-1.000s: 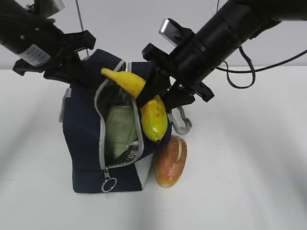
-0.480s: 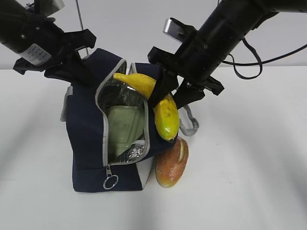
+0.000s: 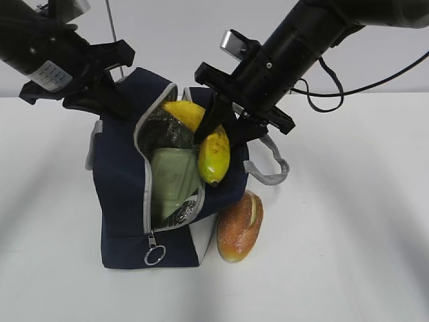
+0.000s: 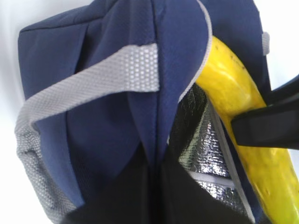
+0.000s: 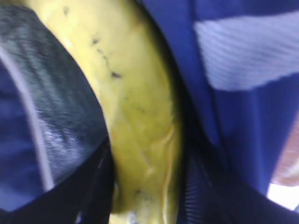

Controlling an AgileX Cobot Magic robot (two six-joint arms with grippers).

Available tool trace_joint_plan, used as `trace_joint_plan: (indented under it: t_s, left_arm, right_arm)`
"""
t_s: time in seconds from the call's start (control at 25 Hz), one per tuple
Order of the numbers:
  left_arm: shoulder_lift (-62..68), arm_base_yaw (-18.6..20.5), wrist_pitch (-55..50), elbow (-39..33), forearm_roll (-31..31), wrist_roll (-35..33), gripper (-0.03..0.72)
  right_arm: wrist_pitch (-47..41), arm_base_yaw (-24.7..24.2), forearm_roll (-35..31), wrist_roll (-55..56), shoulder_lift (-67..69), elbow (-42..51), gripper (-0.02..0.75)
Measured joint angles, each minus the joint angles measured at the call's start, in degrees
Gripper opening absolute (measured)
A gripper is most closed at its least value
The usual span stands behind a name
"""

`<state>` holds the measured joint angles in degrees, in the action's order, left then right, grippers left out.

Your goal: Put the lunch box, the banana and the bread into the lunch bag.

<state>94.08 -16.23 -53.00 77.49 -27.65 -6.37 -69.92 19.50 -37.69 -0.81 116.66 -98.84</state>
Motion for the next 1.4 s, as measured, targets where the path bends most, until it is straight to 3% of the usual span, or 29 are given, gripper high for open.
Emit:
trace_joint_plan:
  t_s: [0.36, 0.72, 0.8, 0.92, 1.0, 1.24, 1.4]
  left_arm:
    - [0.0, 0.0, 0.07, 0.0, 0.0, 0.0, -0.003]
    - [0.0, 0.0, 0.79, 0.0, 0.05, 0.0, -0.003]
    - [0.0, 0.0, 0.73, 0.0, 0.05, 0.0, -0.003]
    - [0.0, 0.0, 0.6, 0.0, 0.0, 0.0, -0.003]
    - [0.0, 0.0, 0.49, 0.0, -0.06, 0.0, -0.003]
    - [0.0, 0.0, 0.43, 0.0, -0.06, 0.0, -0.003]
    - [0.0, 0.0, 0.38, 0.0, 0.07, 0.0, -0.003]
  right_arm:
    - [1.29, 0.0, -9.79, 1.13, 2.61, -2.74, 0.302]
    - [6.85, 0.13, -11.74, 0.81, 4.49, -2.74, 0.32]
    - [7.39, 0.26, -11.87, -0.61, 4.87, -2.74, 0.386]
    - [7.74, 0.26, -11.97, -2.98, 4.86, -2.74, 0.545]
    - [7.74, 0.26, -12.2, -3.72, 4.86, -2.74, 0.596]
    - [4.67, 0.26, -11.26, -7.37, 3.84, -3.07, 0.522]
    - [3.71, 0.26, -3.01, -7.37, -1.54, -3.07, 0.488]
